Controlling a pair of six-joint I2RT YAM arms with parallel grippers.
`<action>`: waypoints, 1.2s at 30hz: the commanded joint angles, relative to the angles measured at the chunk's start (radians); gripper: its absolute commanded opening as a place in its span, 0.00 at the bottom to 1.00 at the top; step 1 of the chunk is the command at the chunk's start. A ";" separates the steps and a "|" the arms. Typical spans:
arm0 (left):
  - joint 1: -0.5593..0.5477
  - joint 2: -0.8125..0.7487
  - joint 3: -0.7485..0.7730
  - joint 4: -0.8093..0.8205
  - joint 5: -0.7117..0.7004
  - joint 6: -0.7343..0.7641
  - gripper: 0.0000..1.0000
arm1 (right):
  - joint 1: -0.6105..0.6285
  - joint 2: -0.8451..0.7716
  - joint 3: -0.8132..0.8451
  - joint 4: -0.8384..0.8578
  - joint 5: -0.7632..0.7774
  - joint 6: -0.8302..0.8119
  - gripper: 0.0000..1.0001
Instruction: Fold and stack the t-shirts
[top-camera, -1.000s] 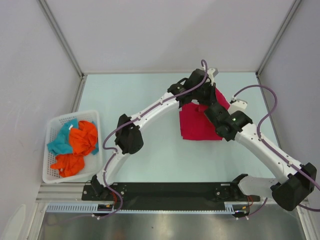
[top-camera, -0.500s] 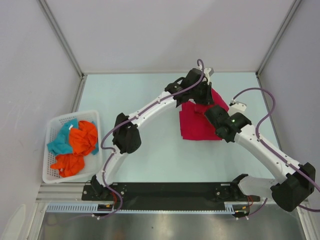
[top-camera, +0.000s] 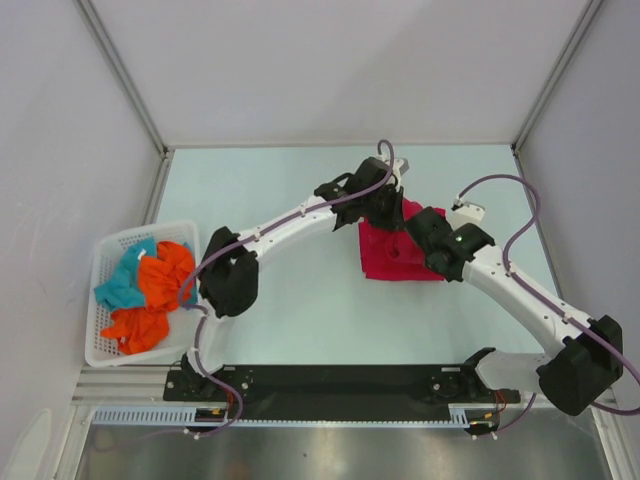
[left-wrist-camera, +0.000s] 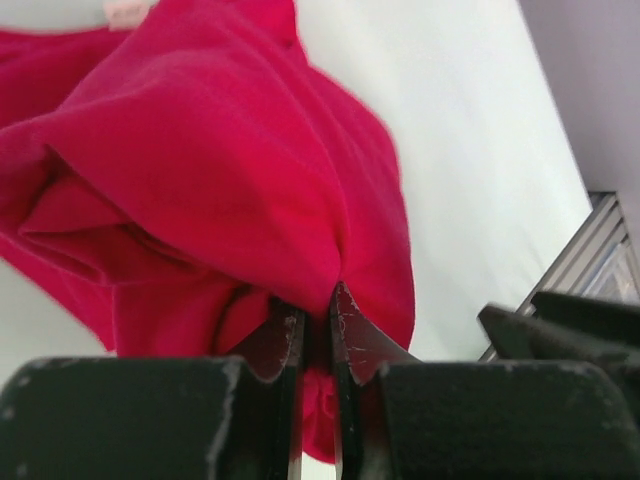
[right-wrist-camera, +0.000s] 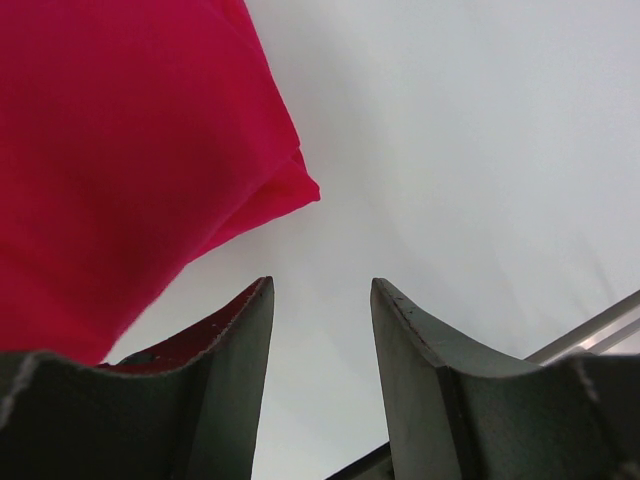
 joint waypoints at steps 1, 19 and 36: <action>0.004 -0.192 -0.148 0.111 -0.013 0.014 0.11 | -0.002 0.019 -0.012 0.044 0.001 -0.011 0.50; -0.012 -0.326 -0.440 0.124 -0.053 0.026 1.00 | 0.008 0.078 -0.058 0.116 -0.012 -0.013 0.50; 0.054 -0.378 -0.508 0.130 -0.177 -0.034 0.99 | -0.058 0.315 0.071 0.314 -0.030 -0.183 0.50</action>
